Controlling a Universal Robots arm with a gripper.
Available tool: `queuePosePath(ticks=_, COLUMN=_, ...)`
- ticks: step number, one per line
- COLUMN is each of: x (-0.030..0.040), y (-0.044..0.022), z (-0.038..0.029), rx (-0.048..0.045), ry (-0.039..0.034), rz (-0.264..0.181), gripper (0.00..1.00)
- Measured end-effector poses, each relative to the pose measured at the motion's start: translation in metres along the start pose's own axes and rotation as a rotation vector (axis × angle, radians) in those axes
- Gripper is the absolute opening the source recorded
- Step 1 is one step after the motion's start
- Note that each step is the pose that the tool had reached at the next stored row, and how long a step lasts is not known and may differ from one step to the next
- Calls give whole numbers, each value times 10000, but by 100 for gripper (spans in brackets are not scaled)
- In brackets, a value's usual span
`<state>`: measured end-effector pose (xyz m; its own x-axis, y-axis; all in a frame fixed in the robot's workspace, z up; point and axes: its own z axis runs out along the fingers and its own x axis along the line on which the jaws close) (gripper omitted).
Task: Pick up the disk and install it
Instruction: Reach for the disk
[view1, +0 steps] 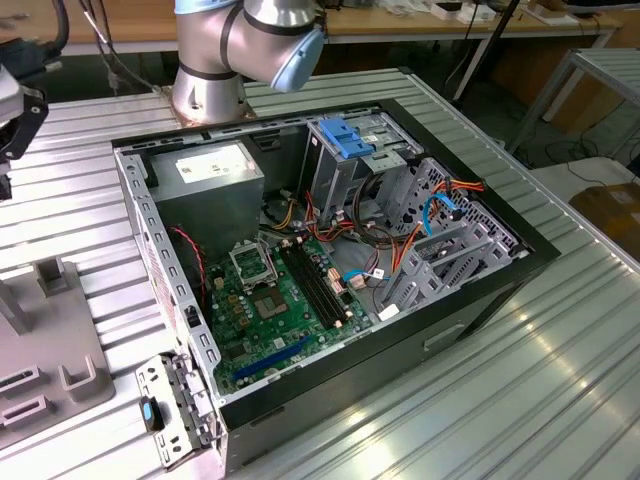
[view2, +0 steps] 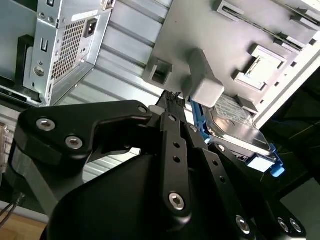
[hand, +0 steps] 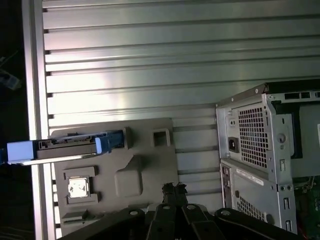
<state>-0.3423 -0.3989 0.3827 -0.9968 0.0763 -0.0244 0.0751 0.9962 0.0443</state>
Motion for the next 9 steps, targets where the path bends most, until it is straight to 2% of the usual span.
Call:
queuePosePath(ticks=4, x=223, y=-17, z=5, rx=0, ry=0, rz=-1, gripper=11)
queuePosePath(ticks=7, x=438, y=-34, z=9, rx=0, ry=-1, rz=0, gripper=11)
queuePosePath(ticks=8, x=546, y=-42, z=11, rx=0, ry=0, rz=-1, gripper=11)
queuePosePath(ticks=9, x=607, y=-47, z=14, rx=0, ry=-1, rz=0, gripper=11)
